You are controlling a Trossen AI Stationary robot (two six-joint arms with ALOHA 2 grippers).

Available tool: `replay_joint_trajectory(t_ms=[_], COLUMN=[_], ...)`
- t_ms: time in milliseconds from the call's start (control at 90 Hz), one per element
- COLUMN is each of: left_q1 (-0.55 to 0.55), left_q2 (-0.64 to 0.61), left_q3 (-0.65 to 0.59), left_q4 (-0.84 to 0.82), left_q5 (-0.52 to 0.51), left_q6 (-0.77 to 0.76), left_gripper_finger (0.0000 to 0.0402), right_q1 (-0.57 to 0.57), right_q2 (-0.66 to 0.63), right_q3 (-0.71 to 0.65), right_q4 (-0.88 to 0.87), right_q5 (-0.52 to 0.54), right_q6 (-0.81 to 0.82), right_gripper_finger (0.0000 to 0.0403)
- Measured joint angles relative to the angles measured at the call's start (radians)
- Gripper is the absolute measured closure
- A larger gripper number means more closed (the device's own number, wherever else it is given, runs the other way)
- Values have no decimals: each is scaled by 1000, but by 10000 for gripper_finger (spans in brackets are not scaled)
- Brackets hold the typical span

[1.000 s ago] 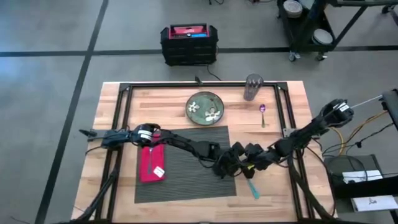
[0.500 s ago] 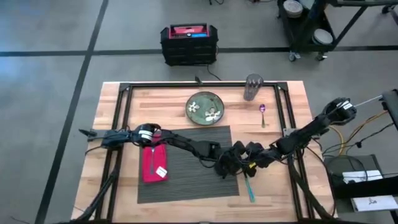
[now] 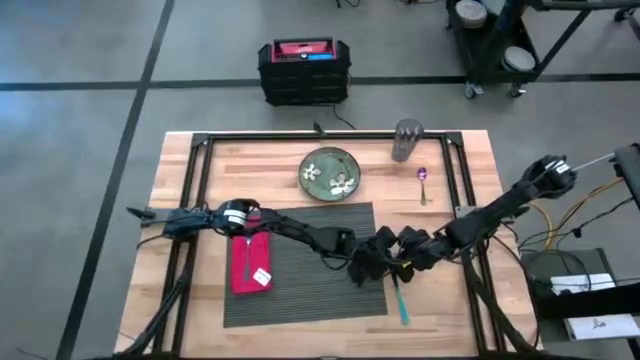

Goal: Set table place
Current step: Put the blue table knife on the gray tablemat

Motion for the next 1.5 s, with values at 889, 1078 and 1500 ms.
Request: replay_joint_trajectory(t_ms=[889, 1078, 1500], left_q1=[-1, -9, 1], left_q2=[-4, 1, 10], left_q3=[-3, -2, -3], left_q4=[-17, -14, -30], left_q5=[10, 24, 57], left_q6=[-38, -6, -25], left_gripper_finger=[326, 326, 326], right_q1=[4, 6, 4], right_q2=[80, 80, 78], right_q3=[-3, -8, -12], right_q4=[27, 26, 64], right_q5=[18, 25, 20], right_q6=[5, -7, -22], right_gripper_finger=[403, 403, 403])
